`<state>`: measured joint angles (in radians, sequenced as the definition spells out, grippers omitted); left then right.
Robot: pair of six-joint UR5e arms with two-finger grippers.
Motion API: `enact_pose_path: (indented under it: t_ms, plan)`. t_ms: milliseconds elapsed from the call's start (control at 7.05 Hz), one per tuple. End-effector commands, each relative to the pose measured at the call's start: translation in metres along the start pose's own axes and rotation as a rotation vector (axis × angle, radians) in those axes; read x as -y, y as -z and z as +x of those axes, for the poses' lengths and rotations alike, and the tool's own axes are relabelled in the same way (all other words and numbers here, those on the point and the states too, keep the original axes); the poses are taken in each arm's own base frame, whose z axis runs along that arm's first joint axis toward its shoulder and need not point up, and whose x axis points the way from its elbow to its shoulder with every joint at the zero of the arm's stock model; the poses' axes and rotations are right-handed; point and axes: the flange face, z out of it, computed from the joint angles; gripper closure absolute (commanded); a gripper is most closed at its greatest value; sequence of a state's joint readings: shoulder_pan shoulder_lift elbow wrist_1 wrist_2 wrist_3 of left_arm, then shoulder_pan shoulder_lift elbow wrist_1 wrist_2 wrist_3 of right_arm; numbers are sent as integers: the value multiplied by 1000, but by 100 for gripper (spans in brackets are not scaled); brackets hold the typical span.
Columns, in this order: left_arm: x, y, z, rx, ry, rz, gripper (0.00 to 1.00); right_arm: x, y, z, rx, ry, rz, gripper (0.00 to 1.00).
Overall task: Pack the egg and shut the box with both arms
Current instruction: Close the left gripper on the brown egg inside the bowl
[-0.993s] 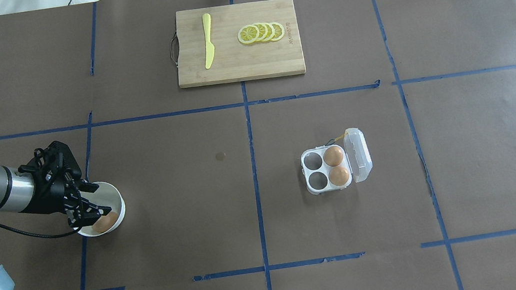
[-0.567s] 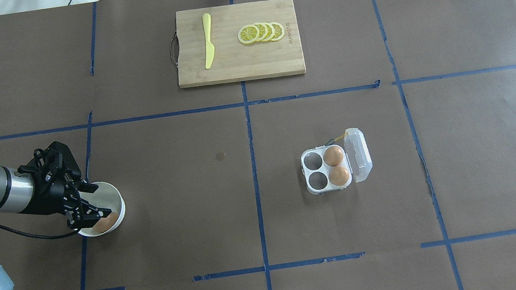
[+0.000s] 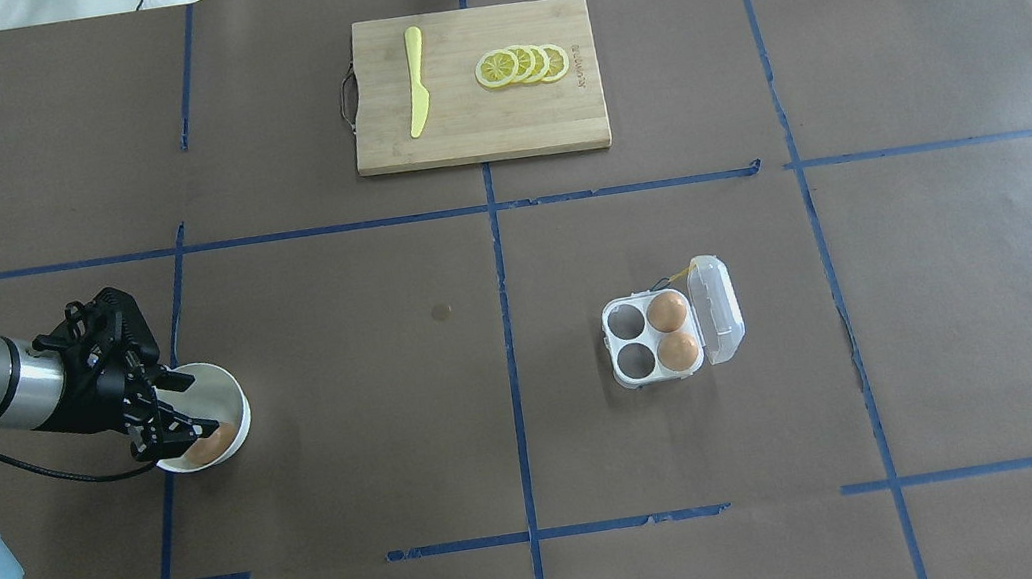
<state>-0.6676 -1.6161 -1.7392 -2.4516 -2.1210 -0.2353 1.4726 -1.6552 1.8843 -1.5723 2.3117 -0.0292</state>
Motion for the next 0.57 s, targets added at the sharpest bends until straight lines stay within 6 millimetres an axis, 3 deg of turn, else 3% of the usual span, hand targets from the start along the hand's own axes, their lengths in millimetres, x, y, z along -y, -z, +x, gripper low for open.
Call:
enact_pose_path:
  t_ms: [0, 425]
  plan:
    - [-3, 0, 1, -3, -2, -4, 28, 0, 0, 0, 0, 0, 0, 0]
    - [-5, -10, 14, -29, -13, -17, 28, -1, -1, 1, 0, -1, -2, 0]
